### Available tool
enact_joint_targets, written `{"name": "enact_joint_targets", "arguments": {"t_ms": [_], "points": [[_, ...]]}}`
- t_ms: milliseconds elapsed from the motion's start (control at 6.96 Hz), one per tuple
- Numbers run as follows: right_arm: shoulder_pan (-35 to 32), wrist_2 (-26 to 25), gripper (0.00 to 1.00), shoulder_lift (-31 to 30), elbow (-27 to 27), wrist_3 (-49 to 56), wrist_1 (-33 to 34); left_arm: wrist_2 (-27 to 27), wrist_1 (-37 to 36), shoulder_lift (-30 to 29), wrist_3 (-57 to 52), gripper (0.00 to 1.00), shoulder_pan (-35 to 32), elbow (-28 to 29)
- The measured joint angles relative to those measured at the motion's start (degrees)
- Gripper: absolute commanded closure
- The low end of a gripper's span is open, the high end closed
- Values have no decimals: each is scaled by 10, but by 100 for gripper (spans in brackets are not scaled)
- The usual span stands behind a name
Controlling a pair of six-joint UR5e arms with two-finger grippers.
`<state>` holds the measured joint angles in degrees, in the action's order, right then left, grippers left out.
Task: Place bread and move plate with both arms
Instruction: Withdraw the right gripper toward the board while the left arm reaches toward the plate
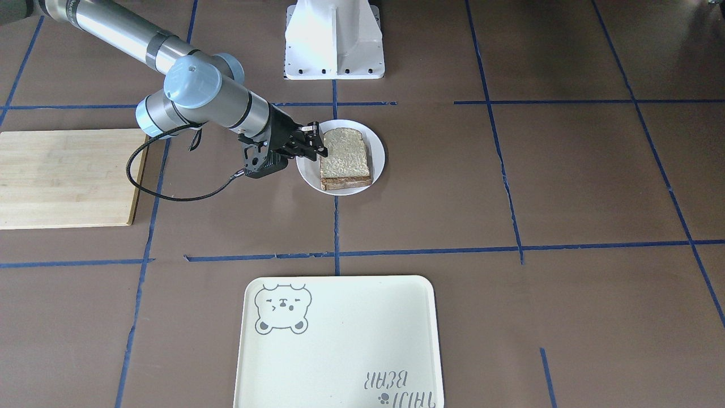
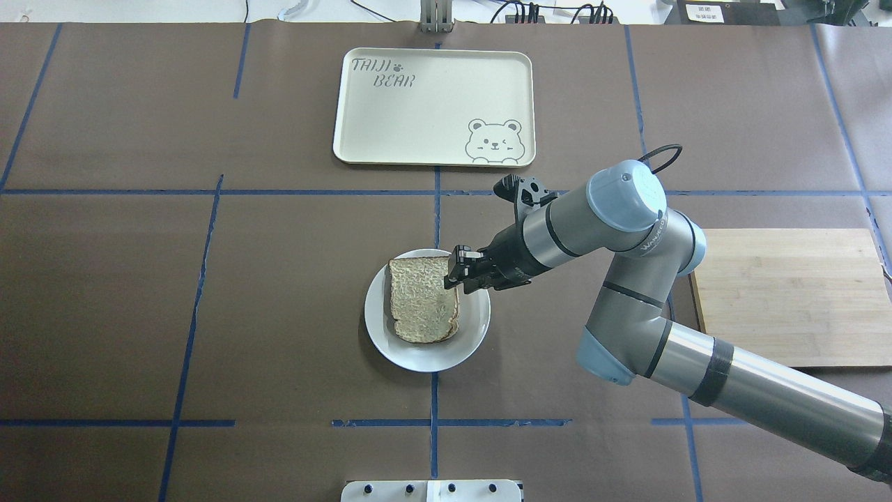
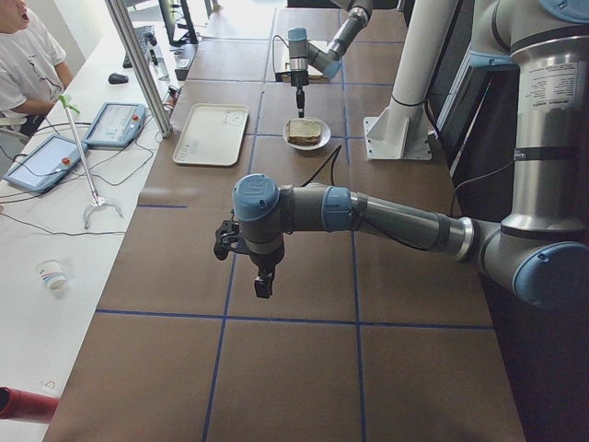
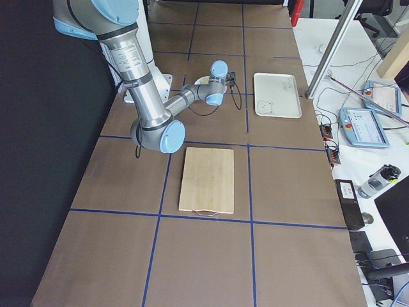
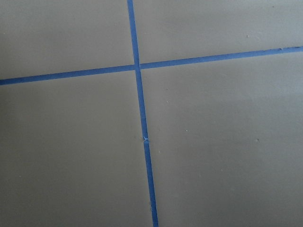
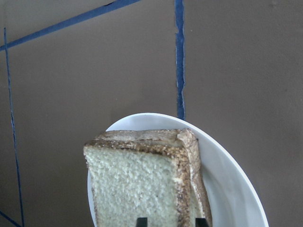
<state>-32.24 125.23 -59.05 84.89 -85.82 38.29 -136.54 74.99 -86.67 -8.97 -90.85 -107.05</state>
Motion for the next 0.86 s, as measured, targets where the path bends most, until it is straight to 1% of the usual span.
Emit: {"name": "enact_joint_targets", "arguments": {"t_ms": [144,287,431,575,718,862], "points": [[-8,5,0,0,-1,0,1,-2,3,-4,1,0,10,-6],[-34,23,0,-4,4,-1,12,-4,11,-7,31,0,30,-19],[-76,57,0,-13,17,-1,38,-4,28,-9,110,0,68,-43],[-115,86,0,-30,41,0,67,-9,58,-11,216,0,120,-69],[-144,98,0,-54,67,1,83,-33,94,-15,332,0,174,-84],[-166,101,0,-74,81,4,90,-59,130,-24,428,0,221,-87]]}}
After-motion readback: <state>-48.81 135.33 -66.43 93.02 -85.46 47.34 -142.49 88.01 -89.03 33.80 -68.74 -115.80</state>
